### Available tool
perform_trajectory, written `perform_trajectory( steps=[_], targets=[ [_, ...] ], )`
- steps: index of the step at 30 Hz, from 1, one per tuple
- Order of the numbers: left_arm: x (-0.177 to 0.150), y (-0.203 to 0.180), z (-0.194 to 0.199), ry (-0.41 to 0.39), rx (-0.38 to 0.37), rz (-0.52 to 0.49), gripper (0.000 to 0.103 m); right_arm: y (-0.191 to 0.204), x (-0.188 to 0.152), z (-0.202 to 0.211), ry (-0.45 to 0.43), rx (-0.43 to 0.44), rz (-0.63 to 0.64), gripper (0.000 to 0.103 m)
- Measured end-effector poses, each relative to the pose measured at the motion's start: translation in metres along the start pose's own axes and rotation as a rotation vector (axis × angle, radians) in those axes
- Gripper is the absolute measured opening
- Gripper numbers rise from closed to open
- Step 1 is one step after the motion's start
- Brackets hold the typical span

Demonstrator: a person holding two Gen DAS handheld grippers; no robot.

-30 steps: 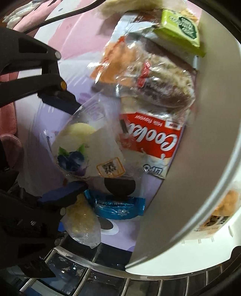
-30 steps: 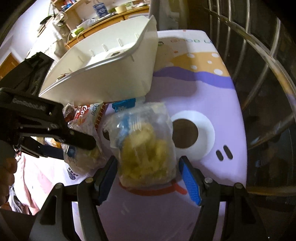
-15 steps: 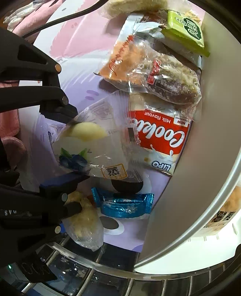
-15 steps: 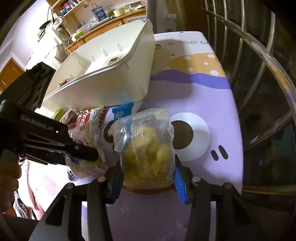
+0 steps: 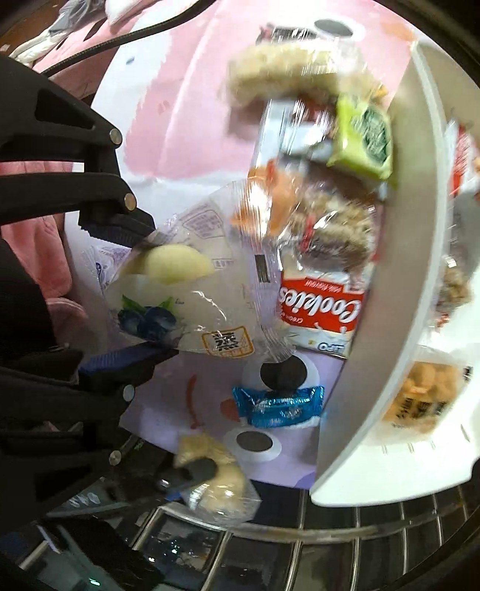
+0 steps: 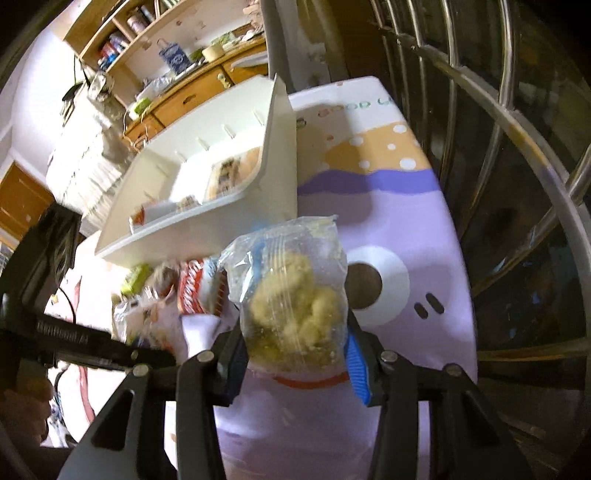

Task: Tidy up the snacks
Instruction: 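Carry both bags over the white tray and open both tools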

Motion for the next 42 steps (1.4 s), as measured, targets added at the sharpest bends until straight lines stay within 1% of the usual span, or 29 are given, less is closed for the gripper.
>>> perform_trajectory(
  steps=[6,9,11,16,23,28,29,32,34,37,38,42],
  targets=[
    [0.0,0.013,0.052,-0.056,-0.01,-0.043,0.047,0.014,0.027,0.012,-0.059,-0.004,0.005,0.046],
    [0.005,0.02,0.079,-0.089,-0.021,-0.064,0.047,0.024,0.042,0.018,-0.092,-0.003,0.017,0.046],
    [0.012,0.027,0.099,-0.11,-0.035,-0.076,0.047,0.031,0.05,0.02,-0.107,0.0,0.025,0.046],
    [0.034,0.041,0.143,-0.184,-0.02,-0.122,0.047,0.05,0.068,0.023,-0.137,0.008,0.04,0.046],
    [0.071,0.043,0.181,-0.285,-0.015,-0.179,0.047,0.082,0.092,0.023,-0.181,0.009,0.07,0.046],
    [0.093,0.042,0.199,-0.344,-0.024,-0.222,0.047,0.099,0.105,0.021,-0.203,-0.001,0.079,0.046],
    [0.097,0.036,0.195,-0.355,-0.025,-0.227,0.047,0.102,0.108,0.02,-0.208,-0.002,0.08,0.046],
    [0.107,0.035,0.203,-0.4,-0.041,-0.248,0.047,0.112,0.116,0.018,-0.218,-0.01,0.087,0.046],
    [0.114,0.031,0.208,-0.447,-0.049,-0.276,0.047,0.118,0.121,0.016,-0.223,-0.017,0.092,0.046],
    [0.12,0.024,0.211,-0.526,-0.036,-0.329,0.047,0.125,0.127,0.011,-0.227,-0.028,0.093,0.046],
    [0.121,0.02,0.211,-0.553,-0.044,-0.355,0.047,0.128,0.129,0.009,-0.226,-0.03,0.092,0.046],
    [0.128,0.011,0.208,-0.597,-0.097,-0.408,0.047,0.135,0.133,0.002,-0.223,-0.044,0.084,0.046]
  ],
)
Point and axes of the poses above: each gripper's, at about its wrist camera, not at the fingertips, and z roughly against the way its jaws point, y to its left, x to its top, the point moved 4 cm from there along -z, roughly the way its jaws point, and after that the axes turned 9 degrees about -y, right-handed, at the moved point
